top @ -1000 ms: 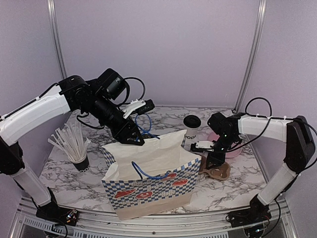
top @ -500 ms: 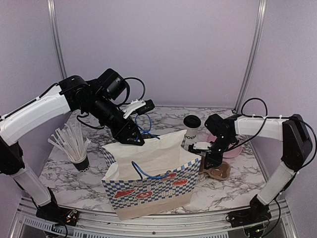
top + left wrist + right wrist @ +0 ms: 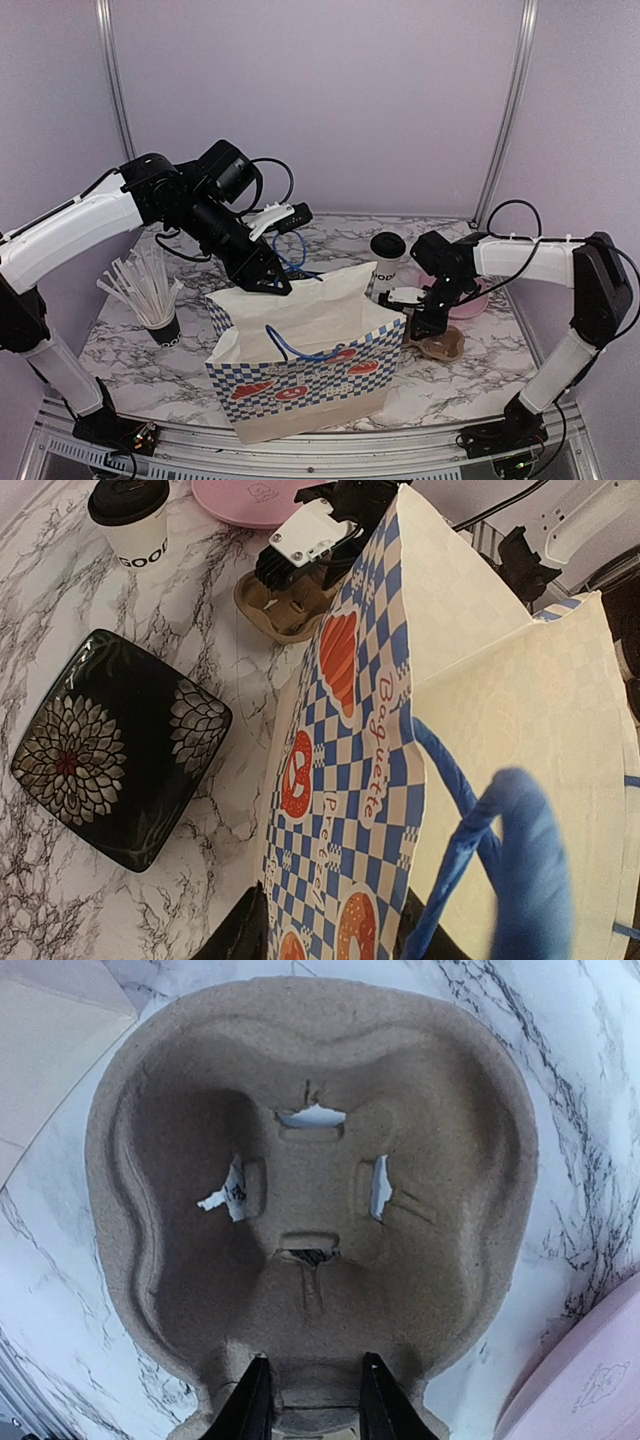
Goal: Pack the takeout coffee
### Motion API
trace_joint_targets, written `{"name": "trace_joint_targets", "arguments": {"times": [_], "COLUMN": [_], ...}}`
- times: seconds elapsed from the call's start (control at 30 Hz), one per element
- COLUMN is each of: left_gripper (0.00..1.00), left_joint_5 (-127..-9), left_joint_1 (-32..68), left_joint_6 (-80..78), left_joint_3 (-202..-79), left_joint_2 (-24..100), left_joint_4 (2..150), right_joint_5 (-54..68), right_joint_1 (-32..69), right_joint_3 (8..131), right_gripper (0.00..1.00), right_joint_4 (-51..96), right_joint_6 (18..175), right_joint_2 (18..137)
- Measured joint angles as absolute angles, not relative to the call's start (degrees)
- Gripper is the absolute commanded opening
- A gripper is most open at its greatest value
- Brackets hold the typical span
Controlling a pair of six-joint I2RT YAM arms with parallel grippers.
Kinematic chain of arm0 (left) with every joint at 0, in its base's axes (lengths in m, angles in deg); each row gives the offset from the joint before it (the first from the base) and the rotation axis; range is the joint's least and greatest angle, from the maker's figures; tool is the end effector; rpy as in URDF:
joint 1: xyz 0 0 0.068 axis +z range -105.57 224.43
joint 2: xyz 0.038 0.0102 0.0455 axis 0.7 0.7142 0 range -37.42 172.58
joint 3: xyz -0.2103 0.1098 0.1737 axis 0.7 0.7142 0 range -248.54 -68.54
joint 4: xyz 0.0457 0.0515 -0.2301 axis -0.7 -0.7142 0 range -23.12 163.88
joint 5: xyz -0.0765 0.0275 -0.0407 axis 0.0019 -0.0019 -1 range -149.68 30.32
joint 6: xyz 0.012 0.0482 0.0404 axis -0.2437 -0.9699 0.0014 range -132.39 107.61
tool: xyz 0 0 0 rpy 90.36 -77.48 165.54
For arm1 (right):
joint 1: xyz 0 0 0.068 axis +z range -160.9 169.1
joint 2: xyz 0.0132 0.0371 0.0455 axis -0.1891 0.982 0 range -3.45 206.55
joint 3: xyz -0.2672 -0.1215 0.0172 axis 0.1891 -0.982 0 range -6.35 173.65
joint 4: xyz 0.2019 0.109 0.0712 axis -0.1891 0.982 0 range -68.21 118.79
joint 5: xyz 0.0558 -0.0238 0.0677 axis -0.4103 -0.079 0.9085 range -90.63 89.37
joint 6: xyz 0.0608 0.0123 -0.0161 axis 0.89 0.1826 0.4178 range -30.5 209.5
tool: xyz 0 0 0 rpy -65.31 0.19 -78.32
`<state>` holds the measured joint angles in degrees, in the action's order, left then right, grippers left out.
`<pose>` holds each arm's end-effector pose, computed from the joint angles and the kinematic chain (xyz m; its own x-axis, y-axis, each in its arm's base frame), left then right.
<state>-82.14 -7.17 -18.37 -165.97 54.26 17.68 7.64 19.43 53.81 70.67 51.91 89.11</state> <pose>0.1837 -0.2624 0.3888 -0.3852 0.6410 -0.6639 0.9205 0.3185 -0.2266 0.2304 0.1432 0.2090 -0.3597 -0.9098 -0.2069 -0.9313 0.3636 0.0202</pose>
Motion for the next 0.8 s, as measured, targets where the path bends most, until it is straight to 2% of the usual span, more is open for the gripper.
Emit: {"name": "trace_joint_targets", "arguments": {"times": [0.17,0.3,0.63,0.7,0.8], "left_gripper": [0.43,0.40,0.26,0.27,0.37], "left_joint_5": [-82.2,-82.2,-83.8,-84.2,-84.4], "left_joint_1": [-7.2,-7.2,-7.2,-7.2,-7.2], "left_joint_6": [-18.4,-18.5,-19.3,-19.2,-19.1], "left_joint_3": [-166.0,-166.4,-172.7,-173.9,-174.9], "left_joint_2": [54.3,54.7,60.5,61.4,62.1], "left_joint_4": [17.7,17.7,17.8,17.9,17.9], "right_joint_5": [8.1,9.6,24.5,29.1,36.0], "right_joint_1": [19.4,18.9,12.8,13.0,14.6], "right_joint_3": [55.1,60.7,90.1,94.5,99.5], "right_gripper": [0.24,0.23,0.23,0.23,0.25], "right_joint_4": [73.3,75.7,78.0,78.4,78.9], "right_joint_6": [51.8,50.9,47.3,47.2,46.9], "right_joint_2": [86.1,82.3,80.4,80.4,80.2]}}
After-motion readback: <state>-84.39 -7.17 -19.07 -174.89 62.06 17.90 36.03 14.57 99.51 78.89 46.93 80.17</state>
